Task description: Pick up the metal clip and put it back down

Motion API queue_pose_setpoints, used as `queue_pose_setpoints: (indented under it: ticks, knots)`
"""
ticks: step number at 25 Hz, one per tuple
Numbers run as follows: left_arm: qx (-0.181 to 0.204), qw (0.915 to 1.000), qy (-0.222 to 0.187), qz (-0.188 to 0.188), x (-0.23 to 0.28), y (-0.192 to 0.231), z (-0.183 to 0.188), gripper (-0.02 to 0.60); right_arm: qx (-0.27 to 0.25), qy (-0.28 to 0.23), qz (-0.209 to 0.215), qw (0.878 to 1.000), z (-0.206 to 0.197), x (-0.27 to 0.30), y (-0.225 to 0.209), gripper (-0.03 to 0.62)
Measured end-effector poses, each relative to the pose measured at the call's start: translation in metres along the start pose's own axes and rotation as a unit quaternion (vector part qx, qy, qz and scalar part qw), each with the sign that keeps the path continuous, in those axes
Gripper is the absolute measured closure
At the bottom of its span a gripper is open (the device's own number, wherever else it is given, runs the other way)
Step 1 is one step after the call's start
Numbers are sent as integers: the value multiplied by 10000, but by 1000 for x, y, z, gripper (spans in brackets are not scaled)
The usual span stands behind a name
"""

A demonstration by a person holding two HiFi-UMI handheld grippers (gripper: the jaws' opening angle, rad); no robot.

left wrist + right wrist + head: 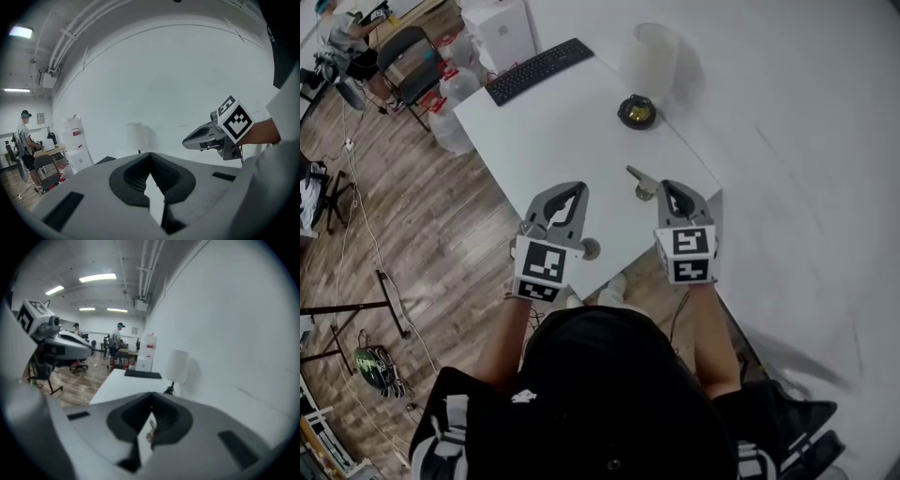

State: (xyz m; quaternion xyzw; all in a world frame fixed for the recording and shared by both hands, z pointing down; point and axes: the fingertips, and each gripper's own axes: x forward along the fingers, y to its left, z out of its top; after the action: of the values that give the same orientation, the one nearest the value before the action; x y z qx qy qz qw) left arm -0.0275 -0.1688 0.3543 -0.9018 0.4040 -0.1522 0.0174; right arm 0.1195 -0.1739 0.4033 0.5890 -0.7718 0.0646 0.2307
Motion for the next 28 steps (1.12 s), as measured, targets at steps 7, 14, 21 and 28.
queue_pose_setpoints:
  ticks: [7, 14, 21, 28]
  knots:
    - [186, 9991, -385, -17, -2, 4, 31, 557, 134, -680, -309, 9971, 45, -35, -12, 559]
    - [140, 9983, -570, -52, -7, 3, 43, 557, 151, -1012, -497, 9935, 62, -59, -13, 559]
    - [183, 9981, -583, -47, -7, 5, 42, 557, 131, -1019, -550, 9932, 61, -60, -14, 559]
    - [170, 9980, -610, -61, -6, 5, 45, 557, 131, -1000, -533, 9935, 61, -58, -13, 559]
